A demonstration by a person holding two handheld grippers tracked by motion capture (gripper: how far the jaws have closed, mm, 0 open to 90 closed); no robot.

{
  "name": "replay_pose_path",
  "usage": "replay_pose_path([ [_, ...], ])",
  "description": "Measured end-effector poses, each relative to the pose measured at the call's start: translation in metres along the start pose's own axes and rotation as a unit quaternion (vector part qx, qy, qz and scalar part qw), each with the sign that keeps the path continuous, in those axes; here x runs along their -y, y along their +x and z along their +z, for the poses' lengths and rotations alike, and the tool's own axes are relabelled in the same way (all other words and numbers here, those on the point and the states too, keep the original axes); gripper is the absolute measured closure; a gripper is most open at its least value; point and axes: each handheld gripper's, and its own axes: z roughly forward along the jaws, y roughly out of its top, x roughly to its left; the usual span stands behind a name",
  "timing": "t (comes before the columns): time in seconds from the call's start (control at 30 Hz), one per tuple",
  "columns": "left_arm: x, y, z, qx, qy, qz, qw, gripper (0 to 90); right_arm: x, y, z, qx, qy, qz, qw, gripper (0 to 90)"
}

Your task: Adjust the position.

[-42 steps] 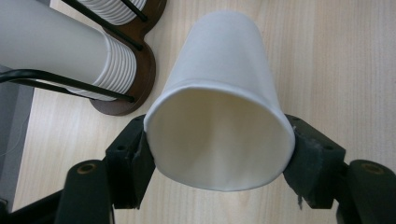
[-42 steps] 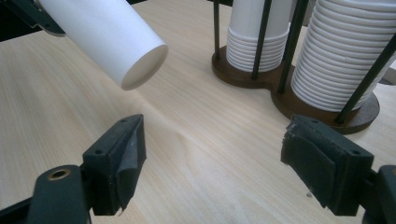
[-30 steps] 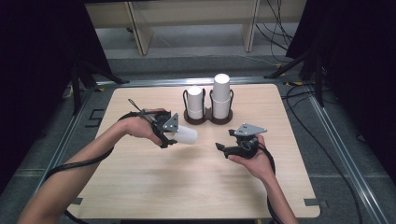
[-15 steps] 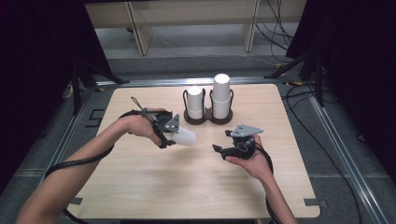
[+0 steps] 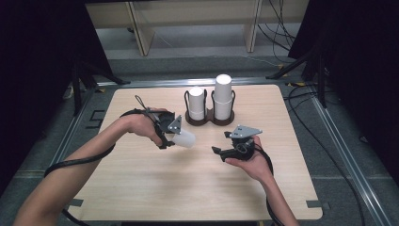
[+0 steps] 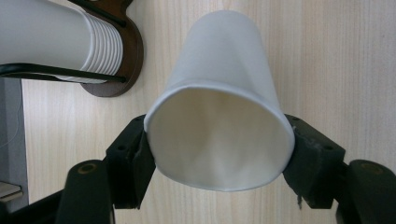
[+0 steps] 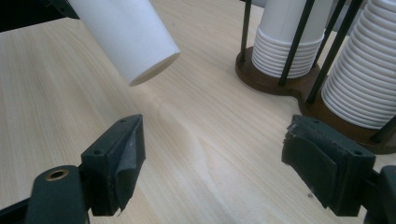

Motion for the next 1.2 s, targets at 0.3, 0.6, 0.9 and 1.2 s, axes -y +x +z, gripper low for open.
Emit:
replay_pose_path([
  [0.3,-0.0007,0.0003,-0.0011,0.003,0.012,0.006,0.9999,31.8,0.0014,0.0013,0.0025,-0.005,0.002,-0.001,1.0,20.3],
  [0.6,-0.0015,0.0009,-0.0034,0.005,0.024,0.013,0.9996,31.7,0.002,0.0031,0.0044,-0.006,0.004,-0.002,1.0,20.2],
  [0.9,-0.0029,0.0007,-0.003,0.007,0.033,0.017,0.9993,31.8,0.0044,0.0053,0.0064,-0.011,0.008,0.01,0.9999,20.1],
  [1.2,-0.0042,0.0,-0.0029,0.011,0.05,0.025,0.9984,31.8,0.005,0.0052,0.0062,-0.011,0.009,0.008,0.9999,20.0],
])
